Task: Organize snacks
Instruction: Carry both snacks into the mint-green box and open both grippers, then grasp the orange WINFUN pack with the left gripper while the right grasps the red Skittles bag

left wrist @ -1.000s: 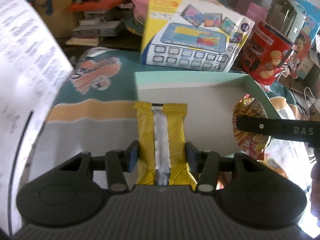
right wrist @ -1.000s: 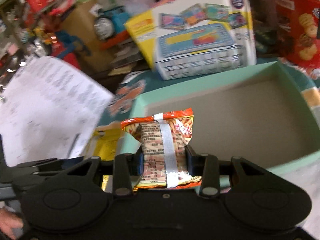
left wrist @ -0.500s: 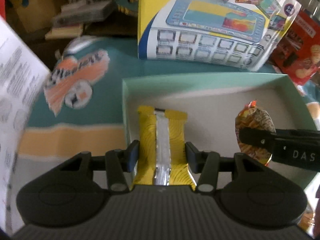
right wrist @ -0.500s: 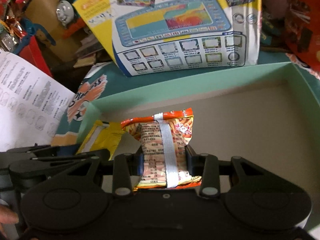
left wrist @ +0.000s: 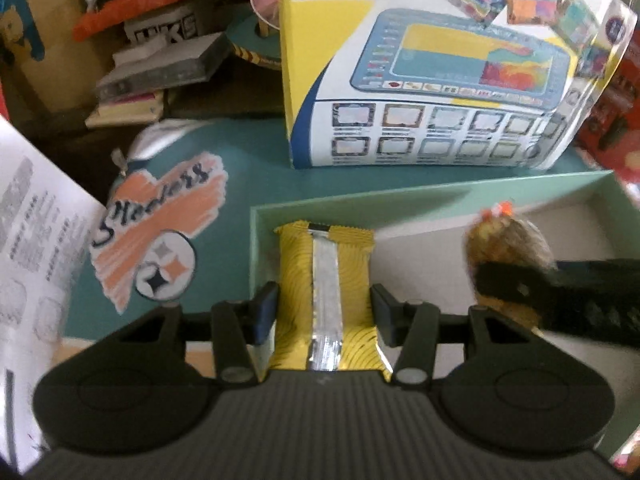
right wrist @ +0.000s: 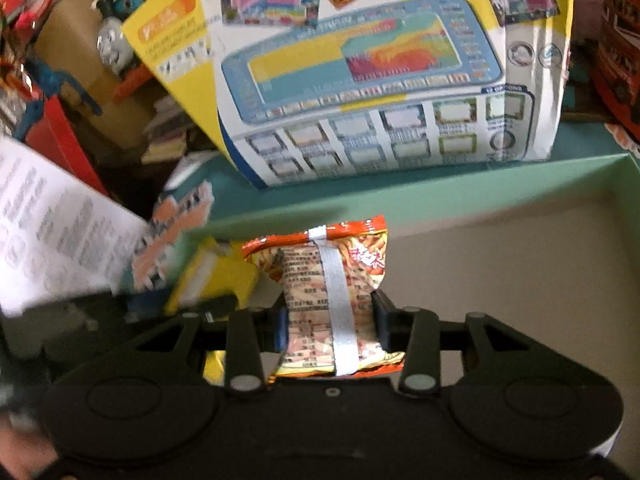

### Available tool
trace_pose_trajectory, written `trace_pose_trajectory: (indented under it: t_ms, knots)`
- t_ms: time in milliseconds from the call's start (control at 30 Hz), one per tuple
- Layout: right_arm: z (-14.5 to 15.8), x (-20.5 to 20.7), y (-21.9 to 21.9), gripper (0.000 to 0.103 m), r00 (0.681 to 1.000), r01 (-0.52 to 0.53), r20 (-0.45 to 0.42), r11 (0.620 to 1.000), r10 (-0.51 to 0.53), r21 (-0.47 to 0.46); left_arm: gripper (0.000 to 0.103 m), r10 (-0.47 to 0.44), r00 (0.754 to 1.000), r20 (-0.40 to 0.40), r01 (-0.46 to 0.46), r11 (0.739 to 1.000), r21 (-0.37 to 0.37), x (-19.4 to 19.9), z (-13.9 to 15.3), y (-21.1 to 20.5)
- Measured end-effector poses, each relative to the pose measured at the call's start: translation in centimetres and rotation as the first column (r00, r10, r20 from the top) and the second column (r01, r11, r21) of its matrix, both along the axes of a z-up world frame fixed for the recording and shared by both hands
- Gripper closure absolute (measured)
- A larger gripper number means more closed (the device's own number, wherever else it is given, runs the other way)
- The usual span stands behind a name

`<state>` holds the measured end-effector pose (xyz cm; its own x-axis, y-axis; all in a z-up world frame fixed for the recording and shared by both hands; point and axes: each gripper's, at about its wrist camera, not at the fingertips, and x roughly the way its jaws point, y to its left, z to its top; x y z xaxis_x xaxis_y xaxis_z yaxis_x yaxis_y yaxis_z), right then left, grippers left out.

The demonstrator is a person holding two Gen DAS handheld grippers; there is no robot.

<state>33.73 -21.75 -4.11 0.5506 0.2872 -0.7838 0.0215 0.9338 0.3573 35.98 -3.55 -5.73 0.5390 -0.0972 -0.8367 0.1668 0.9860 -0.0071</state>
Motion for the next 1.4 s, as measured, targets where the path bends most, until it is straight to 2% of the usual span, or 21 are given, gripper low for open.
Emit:
trace_pose_trajectory:
  t_ms: [33, 67, 100, 133, 200, 333, 533, 800, 1067, 1167, 1200, 1233, 1300, 1333, 1400]
  knots:
    - [0.2, 0.1, 0.0, 0.039, 1.0, 0.004, 0.001, 1.0, -0.004, 0.016, 0.042, -0.002, 1.0, 0.002, 0.002, 1.0, -0.019, -0.4, 0.4, 0.1]
    - [0.6, 0.1, -0.1, 0.031, 1.0, 0.012, 0.008, 1.0, -0.012, 0.024, 0.036, -0.006, 1.0, 0.008, 0.007, 1.0, -0.029, -1.0, 0.9, 0.1]
    - [1.0, -0.1, -0.1, 0.02, 1.0, 0.019, 0.021, 1.0, -0.019, 0.017, 0.025, -0.01, 1.0, 0.025, 0.011, 0.999, -0.031, -1.8, 1.5, 0.0]
    - [1.4, -0.3, 0.0, 0.015, 0.999, 0.019, 0.034, 1.0, -0.019, 0.009, 0.016, -0.01, 0.999, 0.042, 0.011, 1.0, -0.028, -2.5, 2.0, 0.0]
    - [2.3, -1.1, -0.1, 0.011, 0.999, 0.013, 0.049, 1.0, -0.013, -0.001, 0.01, -0.009, 0.998, 0.061, 0.011, 0.999, -0.036, -4.0, 3.0, -0.1]
    - [3.9, -3.9, -0.7, 0.003, 0.998, 0.004, 0.064, 1.0, -0.003, -0.02, 0.004, -0.015, 0.999, 0.05, 0.018, 0.998, -0.055, -6.9, 4.3, -0.2]
    - [5.6, -10.6, -2.3, 0.0, 0.997, -0.004, 0.079, 0.999, 0.007, -0.042, 0.001, -0.021, 1.0, 0.022, 0.022, 0.997, -0.071, -13.3, 5.0, -0.4]
    - [5.8, -20.5, -5.7, 0.0, 0.998, 0.032, 0.064, 0.997, -0.027, -0.064, 0.001, -0.008, 0.998, -0.059, 0.004, 0.998, -0.069, -21.8, 3.4, -0.8]
    - [3.9, -27.9, -9.2, 0.0, 0.992, 0.127, -0.006, 0.992, -0.127, 0.012, 0.001, 0.02, 0.986, -0.169, -0.037, 0.994, -0.1, -27.0, 0.4, -1.3]
    - [3.0, -29.5, -9.7, 0.011, 0.989, 0.145, -0.039, 0.988, -0.143, 0.045, 0.001, 0.042, 0.98, -0.193, -0.065, 0.991, -0.115, -27.3, -0.3, -1.8]
    - [2.7, -30.0, -9.9, 0.02, 0.988, 0.151, -0.048, 0.987, -0.148, 0.061, 0.001, 0.055, 0.98, -0.193, -0.078, 0.99, -0.116, -27.3, -0.5, -2.1]
    - [2.5, -30.6, -10.1, 0.033, 0.987, 0.155, -0.058, 0.985, -0.151, 0.08, 0.001, 0.067, 0.979, -0.192, -0.09, 0.989, -0.115, -27.3, -0.7, -2.4]
    - [2.1, -31.3, -10.5, 0.051, 0.985, 0.164, -0.071, 0.981, -0.157, 0.104, 0.001, 0.081, 0.978, -0.191, -0.104, 0.988, -0.114, -27.0, -0.9, -3.0]
    - [1.9, -31.7, -10.6, 0.056, 0.983, 0.173, -0.076, 0.979, -0.165, 0.105, 0.001, 0.085, 0.979, -0.188, -0.107, 0.988, -0.114, -26.9, -1.0, -3.4]
    - [1.5, -32.3, -10.8, 0.061, 0.981, 0.185, -0.087, 0.977, -0.176, 0.108, 0.001, 0.096, 0.98, -0.175, -0.115, 0.988, -0.1, -26.5, -1.2, -4.2]
